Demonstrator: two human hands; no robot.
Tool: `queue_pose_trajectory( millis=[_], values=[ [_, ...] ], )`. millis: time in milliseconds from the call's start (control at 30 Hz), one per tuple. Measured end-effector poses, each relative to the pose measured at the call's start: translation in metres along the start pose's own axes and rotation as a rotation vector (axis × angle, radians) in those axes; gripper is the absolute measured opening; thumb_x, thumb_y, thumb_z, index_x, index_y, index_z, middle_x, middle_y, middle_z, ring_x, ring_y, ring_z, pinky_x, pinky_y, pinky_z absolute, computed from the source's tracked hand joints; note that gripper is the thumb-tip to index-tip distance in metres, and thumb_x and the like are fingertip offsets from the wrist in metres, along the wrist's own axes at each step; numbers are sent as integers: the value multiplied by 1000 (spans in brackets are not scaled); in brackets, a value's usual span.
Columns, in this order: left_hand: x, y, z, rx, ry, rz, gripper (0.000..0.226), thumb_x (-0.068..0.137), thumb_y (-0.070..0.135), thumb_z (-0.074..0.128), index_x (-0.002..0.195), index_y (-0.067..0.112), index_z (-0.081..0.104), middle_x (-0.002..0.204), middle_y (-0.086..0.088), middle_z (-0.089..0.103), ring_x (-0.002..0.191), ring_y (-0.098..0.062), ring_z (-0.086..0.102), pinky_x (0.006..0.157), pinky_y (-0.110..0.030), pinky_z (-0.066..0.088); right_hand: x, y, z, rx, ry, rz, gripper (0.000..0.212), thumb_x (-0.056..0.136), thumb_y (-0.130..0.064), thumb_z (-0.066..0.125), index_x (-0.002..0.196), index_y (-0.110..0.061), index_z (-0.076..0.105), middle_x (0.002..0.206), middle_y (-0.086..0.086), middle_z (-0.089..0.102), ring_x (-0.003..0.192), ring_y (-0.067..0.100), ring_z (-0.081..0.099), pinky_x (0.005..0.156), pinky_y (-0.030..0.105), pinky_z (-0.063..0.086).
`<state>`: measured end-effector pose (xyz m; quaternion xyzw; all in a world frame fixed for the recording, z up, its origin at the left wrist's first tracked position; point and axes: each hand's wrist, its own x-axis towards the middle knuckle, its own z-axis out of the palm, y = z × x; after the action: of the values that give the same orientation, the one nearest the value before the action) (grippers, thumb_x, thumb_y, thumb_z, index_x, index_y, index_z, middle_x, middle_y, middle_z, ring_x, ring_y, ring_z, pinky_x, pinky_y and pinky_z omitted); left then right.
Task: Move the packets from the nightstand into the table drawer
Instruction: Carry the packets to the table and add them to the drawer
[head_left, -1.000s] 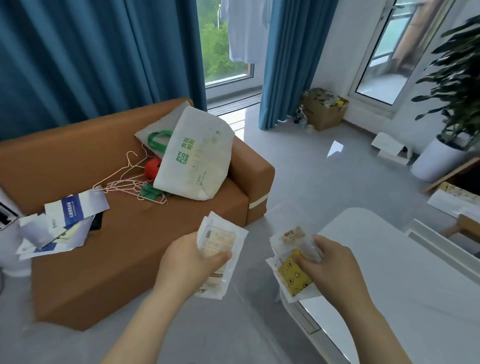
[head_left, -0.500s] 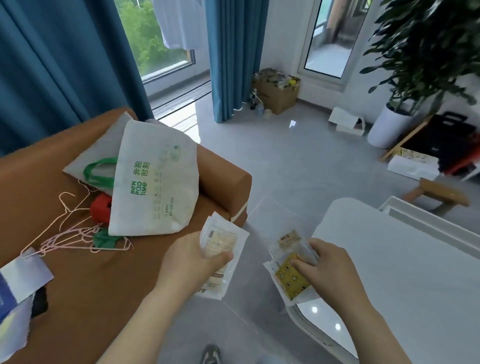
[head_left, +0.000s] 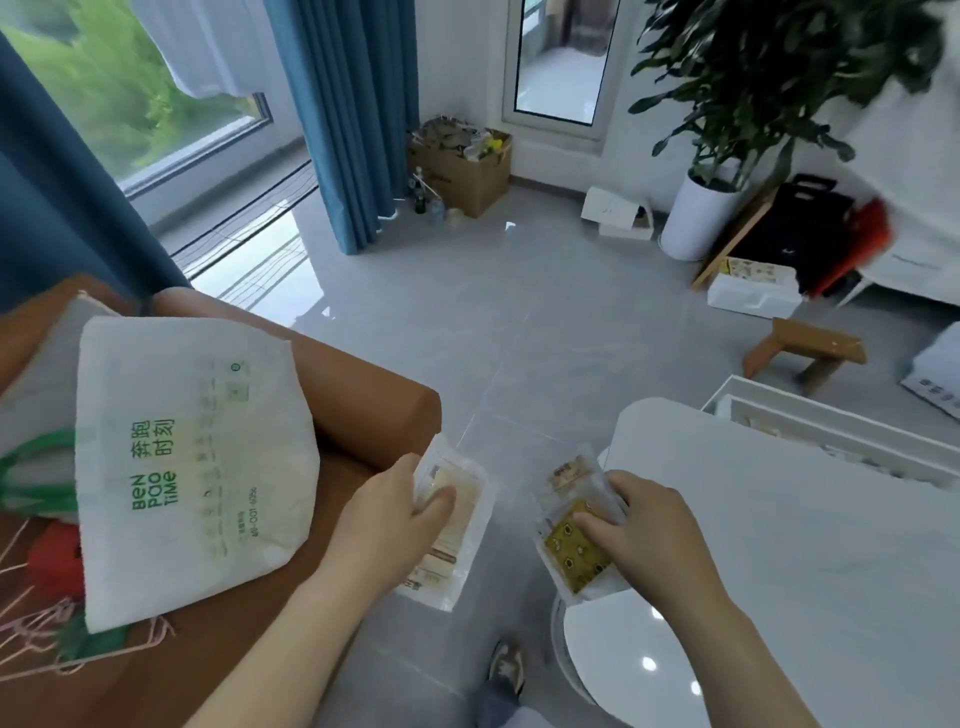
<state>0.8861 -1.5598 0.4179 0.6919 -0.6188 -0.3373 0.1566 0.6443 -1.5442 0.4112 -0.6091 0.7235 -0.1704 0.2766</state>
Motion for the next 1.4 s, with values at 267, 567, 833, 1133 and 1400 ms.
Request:
queue_pose_trajectory(
  millis=[267, 567, 833, 1133, 1400],
  values=[
    [104, 50, 0, 44, -69, 82, 25, 88, 43, 53, 97, 20, 55, 86, 5, 67, 77, -13, 64, 72, -41, 55, 98, 1, -36, 9, 60, 39, 31, 78, -28, 64, 59, -21, 39, 54, -3, 45, 54, 13, 45, 50, 28, 33],
    [244, 82, -13, 133, -154, 241, 20, 88, 44, 54, 97, 26, 53, 85, 9, 65, 77, -12, 62, 71, -35, 53, 204, -6, -47, -3, 122, 151, 15, 80, -30, 63, 70, -23, 54, 64, -5, 59, 62, 9, 56, 54, 26, 43],
    [356, 127, -10, 212, -274, 365, 20, 87, 40, 57, 96, 21, 55, 86, 3, 65, 79, -19, 62, 70, -35, 51, 274, -5, -58, 26, 158, 334, 14, 83, -29, 62, 71, -28, 54, 66, -9, 58, 63, 7, 55, 55, 25, 44],
    [461, 222, 44, 283, -305, 423, 24, 87, 41, 58, 94, 18, 54, 82, 1, 64, 76, -20, 60, 65, -33, 47, 375, 57, -107, 64, 182, 404, 6, 84, -30, 60, 81, -25, 59, 73, -9, 61, 70, 7, 57, 63, 26, 49],
    [539, 316, 97, 325, -356, 492, 23, 87, 41, 57, 95, 19, 54, 83, 0, 64, 75, -19, 61, 66, -33, 52, 446, 123, -159, 48, 201, 509, 13, 80, -25, 59, 70, -20, 52, 67, -4, 57, 68, 16, 55, 57, 29, 41]
  ],
)
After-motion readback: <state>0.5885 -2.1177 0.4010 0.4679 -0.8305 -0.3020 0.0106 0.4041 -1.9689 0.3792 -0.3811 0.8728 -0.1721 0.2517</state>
